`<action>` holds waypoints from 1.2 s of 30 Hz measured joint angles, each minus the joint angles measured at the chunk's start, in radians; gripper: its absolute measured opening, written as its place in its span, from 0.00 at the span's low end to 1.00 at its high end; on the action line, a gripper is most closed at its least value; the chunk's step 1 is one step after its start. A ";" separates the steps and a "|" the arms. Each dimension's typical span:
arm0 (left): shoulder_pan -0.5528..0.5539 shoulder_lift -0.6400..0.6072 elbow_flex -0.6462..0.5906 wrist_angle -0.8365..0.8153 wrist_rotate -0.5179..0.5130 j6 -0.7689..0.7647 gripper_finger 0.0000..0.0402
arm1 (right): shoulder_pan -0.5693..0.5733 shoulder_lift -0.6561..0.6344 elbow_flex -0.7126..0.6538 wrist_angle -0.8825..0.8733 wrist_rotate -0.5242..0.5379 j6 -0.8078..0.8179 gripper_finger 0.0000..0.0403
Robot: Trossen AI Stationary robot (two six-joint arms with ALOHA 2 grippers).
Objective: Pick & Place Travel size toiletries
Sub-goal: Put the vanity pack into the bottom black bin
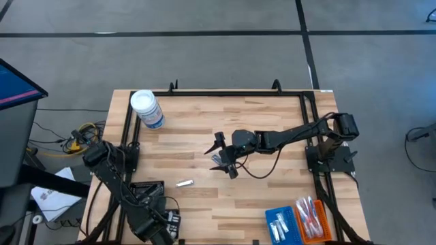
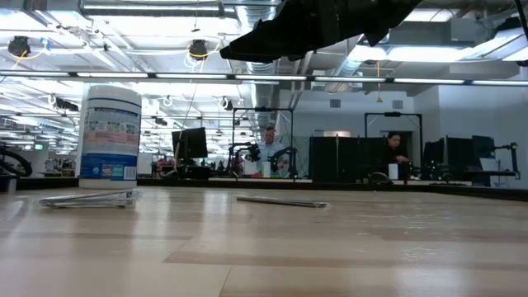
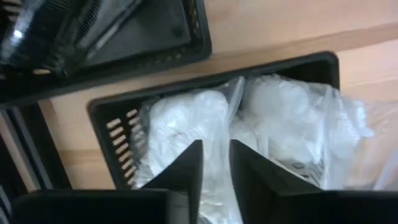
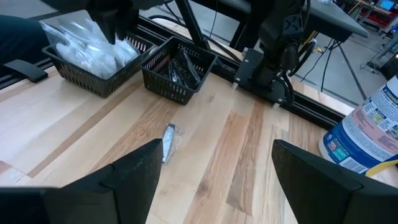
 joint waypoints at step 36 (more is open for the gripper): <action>-0.162 -0.140 -0.179 0.135 0.090 0.074 0.00 | 0.194 0.195 0.058 0.032 0.015 0.275 0.06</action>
